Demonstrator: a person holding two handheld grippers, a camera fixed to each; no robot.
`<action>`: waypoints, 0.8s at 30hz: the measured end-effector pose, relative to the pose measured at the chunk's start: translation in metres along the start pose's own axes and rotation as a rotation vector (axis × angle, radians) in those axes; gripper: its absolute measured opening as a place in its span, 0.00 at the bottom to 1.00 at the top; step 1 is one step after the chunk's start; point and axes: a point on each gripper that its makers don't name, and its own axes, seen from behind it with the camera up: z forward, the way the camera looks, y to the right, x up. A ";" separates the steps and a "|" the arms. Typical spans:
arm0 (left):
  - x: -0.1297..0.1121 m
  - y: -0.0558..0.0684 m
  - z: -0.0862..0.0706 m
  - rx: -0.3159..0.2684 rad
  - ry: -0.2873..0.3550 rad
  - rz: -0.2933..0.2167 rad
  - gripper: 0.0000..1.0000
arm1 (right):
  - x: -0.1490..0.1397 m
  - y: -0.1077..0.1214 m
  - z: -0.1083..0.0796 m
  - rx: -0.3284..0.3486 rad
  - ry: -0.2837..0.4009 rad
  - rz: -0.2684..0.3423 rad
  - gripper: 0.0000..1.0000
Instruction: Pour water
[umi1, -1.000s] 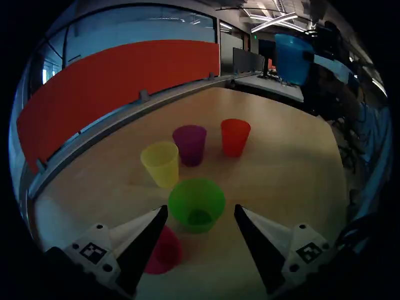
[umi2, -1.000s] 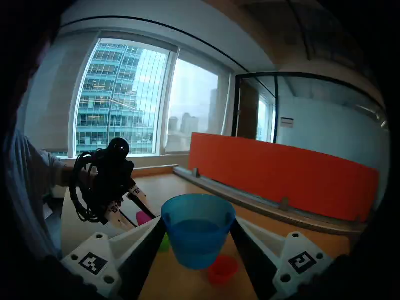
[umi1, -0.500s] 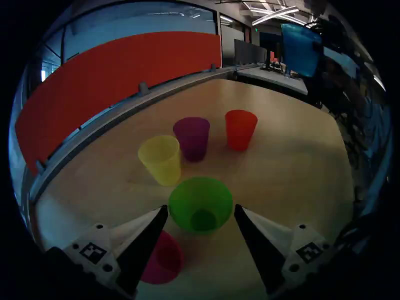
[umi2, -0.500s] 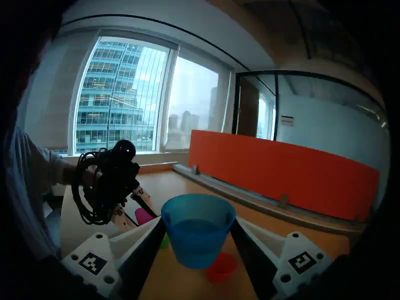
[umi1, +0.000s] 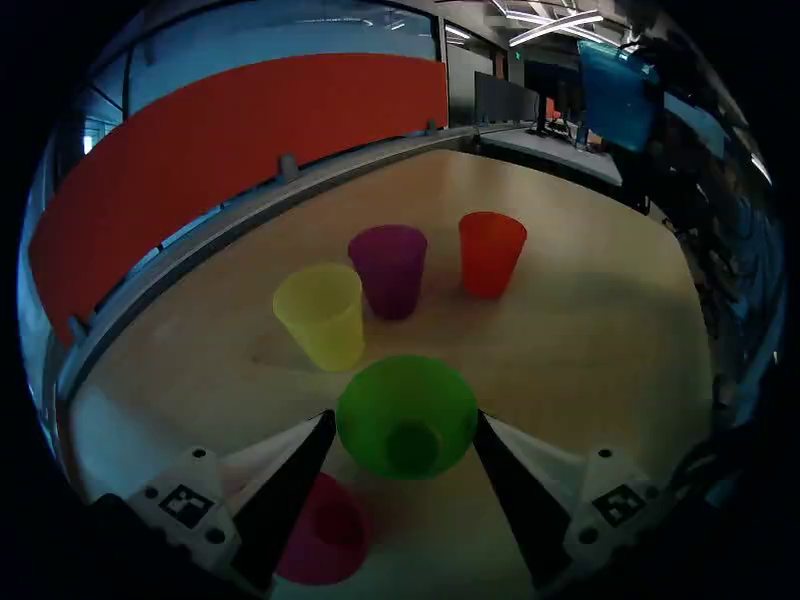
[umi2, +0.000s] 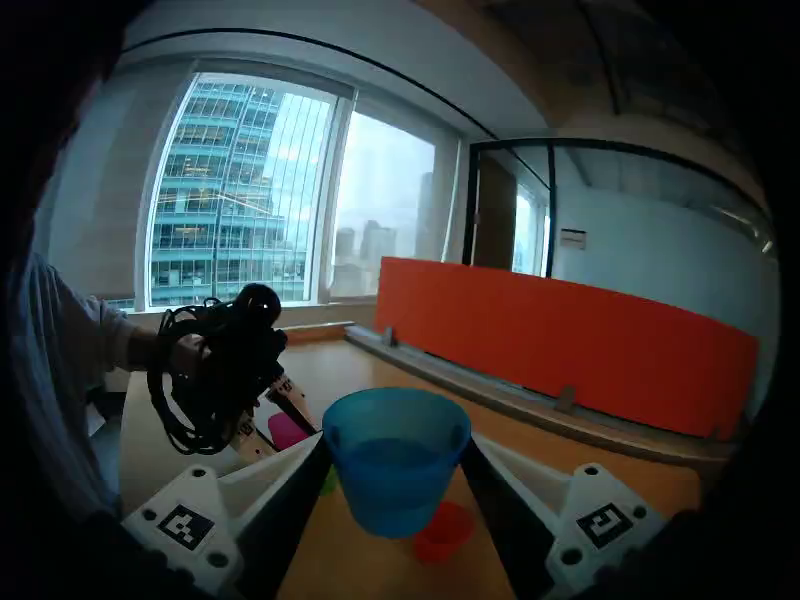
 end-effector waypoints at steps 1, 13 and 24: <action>0.000 -0.001 0.000 0.004 0.000 0.000 0.99 | 0.000 0.000 0.000 -0.001 0.000 0.000 0.90; 0.001 -0.003 -0.002 0.007 0.007 -0.030 0.89 | 0.001 0.001 -0.001 -0.005 0.000 0.000 0.90; 0.012 -0.003 -0.014 0.006 0.050 -0.042 0.89 | 0.002 -0.001 -0.001 -0.007 0.001 -0.001 0.90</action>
